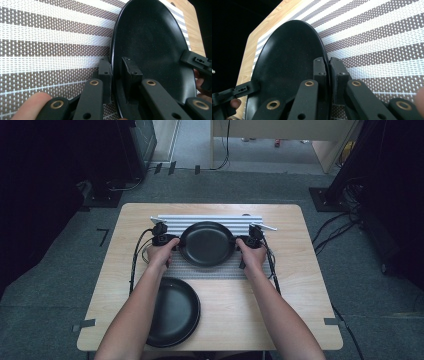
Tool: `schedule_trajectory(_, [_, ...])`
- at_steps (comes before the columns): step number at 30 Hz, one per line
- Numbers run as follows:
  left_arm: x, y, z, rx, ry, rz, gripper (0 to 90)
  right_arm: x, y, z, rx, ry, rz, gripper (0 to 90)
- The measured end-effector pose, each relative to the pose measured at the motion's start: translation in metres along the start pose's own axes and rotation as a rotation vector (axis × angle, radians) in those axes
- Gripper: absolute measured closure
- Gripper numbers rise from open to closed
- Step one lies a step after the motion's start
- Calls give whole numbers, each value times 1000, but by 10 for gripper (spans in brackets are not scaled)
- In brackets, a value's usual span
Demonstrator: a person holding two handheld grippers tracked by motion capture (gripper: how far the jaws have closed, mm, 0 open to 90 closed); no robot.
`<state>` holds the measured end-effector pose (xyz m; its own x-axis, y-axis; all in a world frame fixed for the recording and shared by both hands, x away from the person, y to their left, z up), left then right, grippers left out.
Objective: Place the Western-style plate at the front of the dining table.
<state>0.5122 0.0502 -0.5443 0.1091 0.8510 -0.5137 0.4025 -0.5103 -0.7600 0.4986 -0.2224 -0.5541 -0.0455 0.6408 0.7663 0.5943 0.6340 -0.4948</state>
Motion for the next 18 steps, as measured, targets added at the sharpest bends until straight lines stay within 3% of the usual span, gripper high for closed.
schedule_trajectory(6, [2, 1, -1, -7, 7, 20, 794, 0, 1, 0, -12, -18, 0, 838])
schedule_trajectory(11, [2, 1, 1, -21, 4, 25, 797, 2, 1, 1, -21, -55, 30, 830])
schedule_trajectory(16, [3, -1, 3, -20, -5, 28, 799, 2, 0, 3, -22, -57, 29, 831])
schedule_trajectory(18, [3, -1, 3, -21, -12, 36, 802, 2, -1, 4, -27, -36, 17, 834])
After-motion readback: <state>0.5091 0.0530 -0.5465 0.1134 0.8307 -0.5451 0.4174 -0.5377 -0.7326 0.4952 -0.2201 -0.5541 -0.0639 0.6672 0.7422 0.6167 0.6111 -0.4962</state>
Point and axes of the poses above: each handheld gripper's, and its own axes: y roughly forward along the jaws, z roughly out of its underside, x roughly to its left, the point moved 6 cm from there along y, roughly forward along the jaws, and after that the axes turned 7 degrees about -z, right-handed, at the moved point
